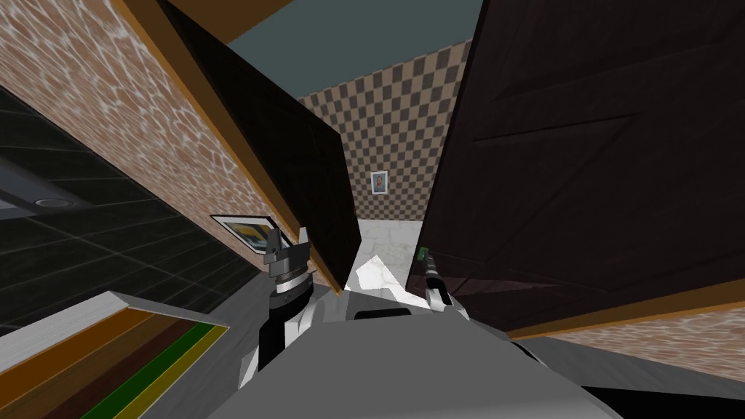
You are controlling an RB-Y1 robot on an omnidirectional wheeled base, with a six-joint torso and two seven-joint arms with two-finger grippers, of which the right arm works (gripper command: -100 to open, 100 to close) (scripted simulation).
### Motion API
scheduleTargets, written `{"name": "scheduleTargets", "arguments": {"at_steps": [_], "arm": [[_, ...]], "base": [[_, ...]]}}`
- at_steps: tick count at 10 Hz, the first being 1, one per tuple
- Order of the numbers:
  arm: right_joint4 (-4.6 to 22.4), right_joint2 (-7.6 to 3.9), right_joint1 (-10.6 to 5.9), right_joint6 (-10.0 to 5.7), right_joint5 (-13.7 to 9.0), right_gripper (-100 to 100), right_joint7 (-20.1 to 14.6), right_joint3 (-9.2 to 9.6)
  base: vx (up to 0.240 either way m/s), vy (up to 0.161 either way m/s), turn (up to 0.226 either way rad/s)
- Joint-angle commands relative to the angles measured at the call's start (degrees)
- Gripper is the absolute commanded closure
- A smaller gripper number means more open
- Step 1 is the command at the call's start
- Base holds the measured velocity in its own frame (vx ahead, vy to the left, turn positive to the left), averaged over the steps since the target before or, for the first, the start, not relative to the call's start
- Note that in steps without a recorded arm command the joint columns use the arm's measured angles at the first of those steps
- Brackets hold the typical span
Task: Push the door open
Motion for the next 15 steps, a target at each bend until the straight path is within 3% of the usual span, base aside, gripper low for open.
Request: {"name": "scheduleTargets", "arguments": {"at_steps": [1, 5, 15], "arm": [[1.4, -0.49, -0.11, -0.65, -0.8, 100, 0.3, -1.33], [1.5, -0.67, -0.04, -0.70, -1.3, 100, 0.6, -2.16], [2.4, -1.87, 0.44, -1.09, -4.6, 100, 2.6, -7.71]], "base": [[0.150, 0.017, -0.040], [0.121, 0.006, -0.030], [0.174, 0.012, -0.050]]}}
